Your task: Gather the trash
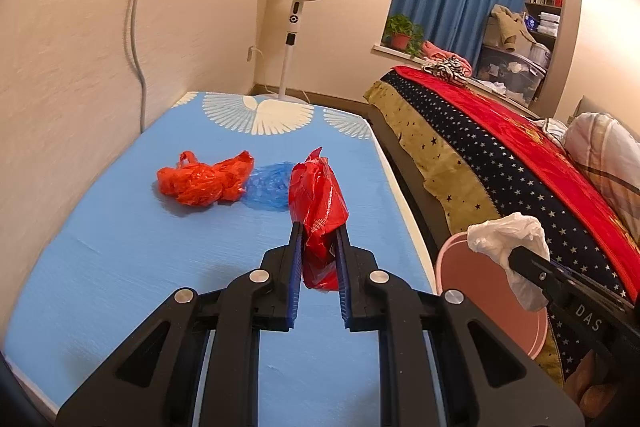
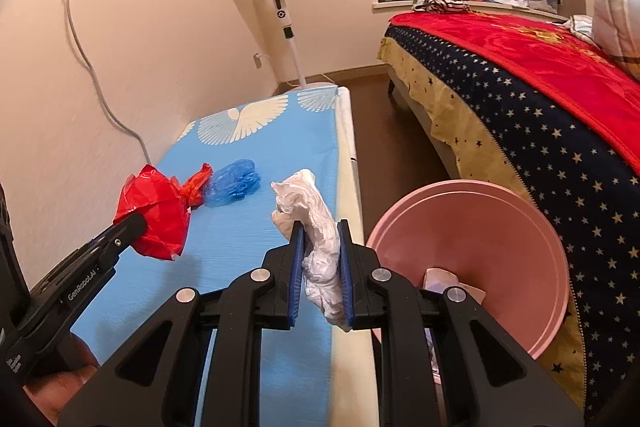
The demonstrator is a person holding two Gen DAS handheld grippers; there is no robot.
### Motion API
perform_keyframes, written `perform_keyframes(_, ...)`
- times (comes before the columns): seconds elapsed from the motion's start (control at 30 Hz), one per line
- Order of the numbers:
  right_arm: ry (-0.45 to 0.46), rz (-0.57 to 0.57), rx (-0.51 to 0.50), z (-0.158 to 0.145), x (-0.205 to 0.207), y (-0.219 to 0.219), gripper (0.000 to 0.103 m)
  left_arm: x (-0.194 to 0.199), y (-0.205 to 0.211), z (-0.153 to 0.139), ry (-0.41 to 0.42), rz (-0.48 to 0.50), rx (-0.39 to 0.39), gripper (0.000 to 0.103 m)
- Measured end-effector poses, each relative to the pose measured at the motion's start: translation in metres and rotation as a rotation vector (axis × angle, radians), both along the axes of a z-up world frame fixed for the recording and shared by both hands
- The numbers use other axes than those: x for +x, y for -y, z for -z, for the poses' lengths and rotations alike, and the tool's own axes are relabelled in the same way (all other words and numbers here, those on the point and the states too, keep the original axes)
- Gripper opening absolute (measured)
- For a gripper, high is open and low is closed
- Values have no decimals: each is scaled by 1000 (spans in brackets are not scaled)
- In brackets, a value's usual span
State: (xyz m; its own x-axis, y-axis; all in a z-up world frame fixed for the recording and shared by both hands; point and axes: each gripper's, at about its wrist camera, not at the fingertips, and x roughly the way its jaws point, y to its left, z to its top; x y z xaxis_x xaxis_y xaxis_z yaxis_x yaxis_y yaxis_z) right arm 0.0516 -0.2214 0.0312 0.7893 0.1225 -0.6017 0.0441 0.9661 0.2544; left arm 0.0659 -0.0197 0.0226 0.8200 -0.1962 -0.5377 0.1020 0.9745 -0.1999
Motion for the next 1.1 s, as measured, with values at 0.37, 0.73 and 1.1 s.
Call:
perform_keyframes(0.37,8,27,2,-1,-5,6,17,-3,7,-2,19,27,0,15)
perform_keyframes(0.73,11,55,-7,-2,-5,9,17,-1,15,1,24,52,2,15)
perform_keyframes(1.1,14,123,-32,-1,-5,24,17,4,35,5,29,91,-7,15)
